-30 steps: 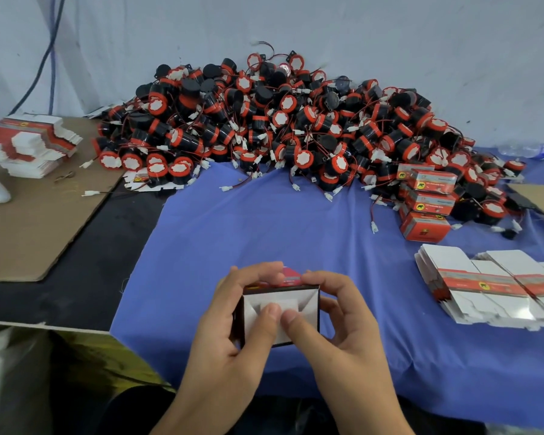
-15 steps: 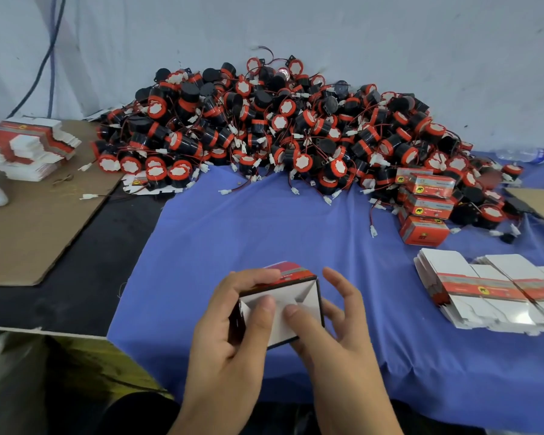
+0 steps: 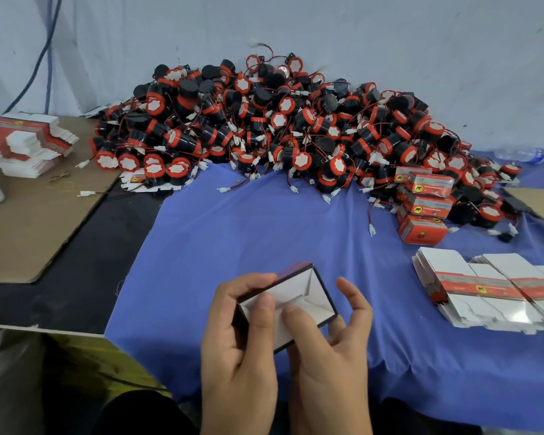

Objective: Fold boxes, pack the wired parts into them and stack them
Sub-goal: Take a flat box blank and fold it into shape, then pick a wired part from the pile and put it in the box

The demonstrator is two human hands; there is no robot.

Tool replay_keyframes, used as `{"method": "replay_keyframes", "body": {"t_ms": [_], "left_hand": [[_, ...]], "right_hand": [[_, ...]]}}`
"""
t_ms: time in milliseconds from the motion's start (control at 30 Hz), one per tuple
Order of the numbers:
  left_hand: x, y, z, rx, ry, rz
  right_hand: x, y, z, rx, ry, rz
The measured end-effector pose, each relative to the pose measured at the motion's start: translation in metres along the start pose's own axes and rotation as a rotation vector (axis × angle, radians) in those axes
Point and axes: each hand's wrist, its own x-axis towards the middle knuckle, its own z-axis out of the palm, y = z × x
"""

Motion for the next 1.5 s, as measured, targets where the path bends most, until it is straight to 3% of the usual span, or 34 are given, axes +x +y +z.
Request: {"method": "replay_keyframes", "body": {"t_ms": [133,267,467,633,800,900,967,1033,1100,1167,1300,1433,1500], "left_hand": [[0.006,0.002,-0.005,0.035,-0.121,-0.122],[0.012,0.002,-0.010,0.119,-0.278,-0.125],[0.034,-0.004,-0.027,0.181,-0.448,-0.219],[0.037,-0.012,-0.033,0.265,-0.443,-0.130],[0.036,-0.019,-0.034,0.331,-0.522,-0.064],[0.041,-0.025,-0.038,0.275,-0.511,-0.136],[0.046,-0.030,-0.040,0.190,-0.467,-0.197],[0.051,-0.036,-0.042,0.135,-0.440,-0.195],[0.055,-0.043,-0.044,0.080,-0.447,-0.202],[0.059,-0.052,-0.046,0.096,-0.484,-0.187],[0.078,-0.077,-0.048,0.346,-0.547,-0.116],[0.090,-0.112,-0.049,0.770,-0.644,-0.108],[0.091,-0.120,-0.051,0.817,-0.642,-0.104]], "right_hand": [[0.005,-0.002,-0.004,0.106,-0.060,-0.017],[0.009,-0.009,-0.009,0.108,-0.147,-0.077],[0.008,-0.020,-0.018,-0.424,-0.512,-0.345],[0.020,-0.022,-0.029,-0.908,-0.448,-0.653],[0.028,-0.019,-0.035,-1.115,-0.611,-0.638],[0.028,-0.021,-0.035,-1.073,-0.683,-0.587],[0.028,-0.021,-0.033,-1.140,-0.585,-0.736],[0.031,-0.019,-0.035,-1.150,-0.368,-0.836],[0.035,-0.017,-0.040,-0.933,-0.254,-0.606],[0.042,-0.010,-0.047,-0.711,-0.282,-0.360],[0.067,0.010,-0.054,-0.854,-0.277,-0.346],[0.083,0.041,-0.065,-0.995,-0.286,-0.196],[0.085,0.051,-0.073,-1.019,-0.262,-0.208]]}}
